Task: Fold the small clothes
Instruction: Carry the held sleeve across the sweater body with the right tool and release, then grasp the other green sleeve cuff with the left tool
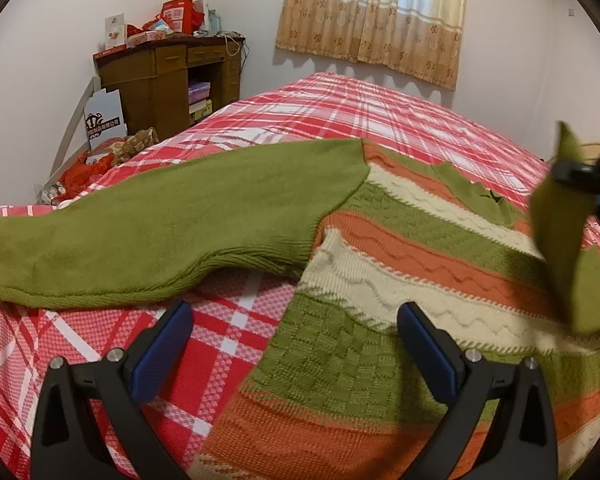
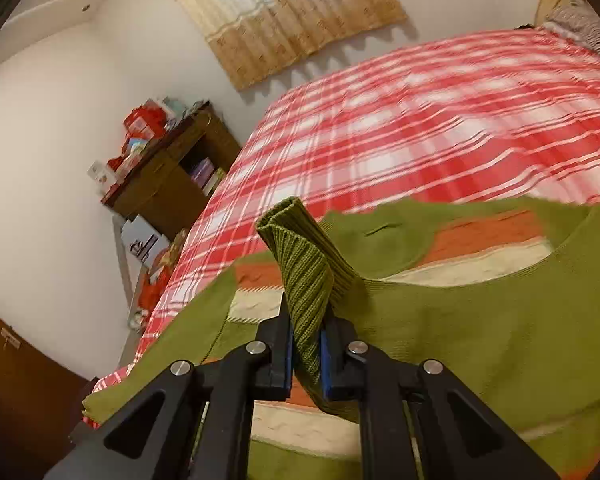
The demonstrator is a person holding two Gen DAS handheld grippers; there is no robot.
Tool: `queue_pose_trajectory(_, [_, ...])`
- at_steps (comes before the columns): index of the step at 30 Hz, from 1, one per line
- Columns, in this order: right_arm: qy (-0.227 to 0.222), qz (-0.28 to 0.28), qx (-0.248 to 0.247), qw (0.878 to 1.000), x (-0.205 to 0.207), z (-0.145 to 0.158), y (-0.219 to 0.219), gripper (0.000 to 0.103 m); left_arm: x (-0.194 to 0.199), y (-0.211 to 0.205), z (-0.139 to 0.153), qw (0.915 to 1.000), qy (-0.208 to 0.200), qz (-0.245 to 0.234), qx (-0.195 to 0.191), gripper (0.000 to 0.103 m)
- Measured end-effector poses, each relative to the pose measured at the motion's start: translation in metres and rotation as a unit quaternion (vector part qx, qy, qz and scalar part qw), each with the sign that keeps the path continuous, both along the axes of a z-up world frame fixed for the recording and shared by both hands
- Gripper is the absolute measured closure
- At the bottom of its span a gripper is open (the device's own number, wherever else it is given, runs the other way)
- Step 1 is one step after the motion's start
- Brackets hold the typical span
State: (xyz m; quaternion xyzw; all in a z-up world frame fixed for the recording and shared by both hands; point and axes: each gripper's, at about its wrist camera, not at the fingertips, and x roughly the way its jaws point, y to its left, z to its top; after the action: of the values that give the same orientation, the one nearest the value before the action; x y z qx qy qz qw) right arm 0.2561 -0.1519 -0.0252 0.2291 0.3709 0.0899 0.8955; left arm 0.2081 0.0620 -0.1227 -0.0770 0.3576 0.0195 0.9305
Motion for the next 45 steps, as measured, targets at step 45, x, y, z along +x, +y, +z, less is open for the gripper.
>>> queue_pose_trajectory(45, [0.013, -0.083, -0.098, 0.992, -0.064, -0.030, -0.104, 0.084, 0.002, -0.005, 0.001, 0.9997, 0.004, 0.005, 0.023, 0.000])
